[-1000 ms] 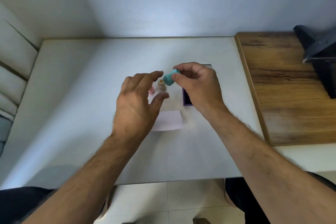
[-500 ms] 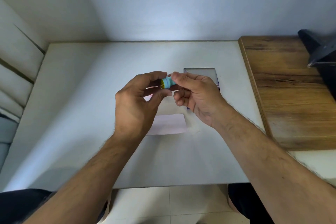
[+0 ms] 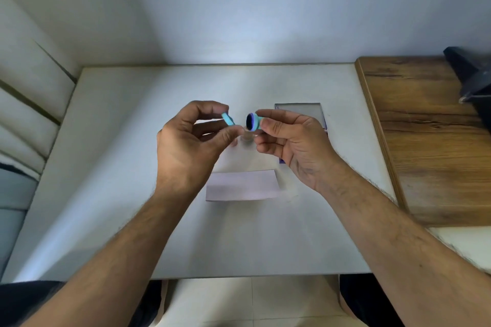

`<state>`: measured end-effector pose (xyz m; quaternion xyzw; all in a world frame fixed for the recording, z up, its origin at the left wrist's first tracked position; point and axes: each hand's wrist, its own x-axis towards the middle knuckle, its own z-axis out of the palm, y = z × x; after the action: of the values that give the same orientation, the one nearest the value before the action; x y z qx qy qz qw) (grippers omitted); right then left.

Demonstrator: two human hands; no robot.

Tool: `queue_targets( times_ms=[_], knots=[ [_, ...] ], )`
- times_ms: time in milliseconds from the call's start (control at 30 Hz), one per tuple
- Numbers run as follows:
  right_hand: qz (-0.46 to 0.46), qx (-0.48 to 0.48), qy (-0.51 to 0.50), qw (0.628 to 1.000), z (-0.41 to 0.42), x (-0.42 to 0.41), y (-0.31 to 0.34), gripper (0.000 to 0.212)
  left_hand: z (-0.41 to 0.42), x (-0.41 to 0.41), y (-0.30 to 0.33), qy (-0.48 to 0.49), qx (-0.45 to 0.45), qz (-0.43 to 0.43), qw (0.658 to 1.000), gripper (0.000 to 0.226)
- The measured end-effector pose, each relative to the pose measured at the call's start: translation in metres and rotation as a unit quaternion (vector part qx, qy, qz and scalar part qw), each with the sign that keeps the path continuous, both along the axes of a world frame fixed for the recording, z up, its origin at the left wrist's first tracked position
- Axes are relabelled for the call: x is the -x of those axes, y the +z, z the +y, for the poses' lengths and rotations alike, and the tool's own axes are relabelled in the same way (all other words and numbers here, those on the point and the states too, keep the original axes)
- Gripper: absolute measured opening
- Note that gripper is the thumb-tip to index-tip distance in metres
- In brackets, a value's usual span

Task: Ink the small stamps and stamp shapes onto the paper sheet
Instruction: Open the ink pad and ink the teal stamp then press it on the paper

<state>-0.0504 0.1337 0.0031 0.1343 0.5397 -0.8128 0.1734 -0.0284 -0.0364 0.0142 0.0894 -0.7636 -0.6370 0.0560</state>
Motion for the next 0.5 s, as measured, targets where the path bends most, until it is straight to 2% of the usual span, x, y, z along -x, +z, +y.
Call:
queue_targets(
  times_ms=[100,200,267,333,433,500],
  knots=[
    [-0.003,-0.001,-0.007,1.0,0.0,0.0,0.0,0.017,-0.012,0.002,-0.006,0.025,0.046,-0.04,0.998,0.03],
    [-0.004,-0.009,-0.016,1.0,-0.001,0.0,0.0,0.016,-0.023,0.004,-0.015,0.047,0.147,-0.078,0.985,0.03],
    [-0.002,-0.028,-0.028,0.999,0.0,0.001,-0.001,0.015,-0.029,0.004,-0.023,0.023,0.215,-0.093,0.972,0.033],
    [0.0,-0.04,-0.034,0.999,0.0,0.001,-0.002,0.014,-0.032,0.003,-0.034,-0.015,0.287,-0.101,0.952,0.04],
    [0.003,-0.048,-0.028,0.998,0.0,0.0,-0.002,0.013,-0.032,-0.001,-0.045,-0.048,0.419,-0.085,0.903,0.043],
    [0.001,-0.049,-0.027,0.998,-0.001,0.0,-0.002,0.012,-0.03,-0.005,-0.046,-0.044,0.461,-0.067,0.884,0.042]
  ],
)
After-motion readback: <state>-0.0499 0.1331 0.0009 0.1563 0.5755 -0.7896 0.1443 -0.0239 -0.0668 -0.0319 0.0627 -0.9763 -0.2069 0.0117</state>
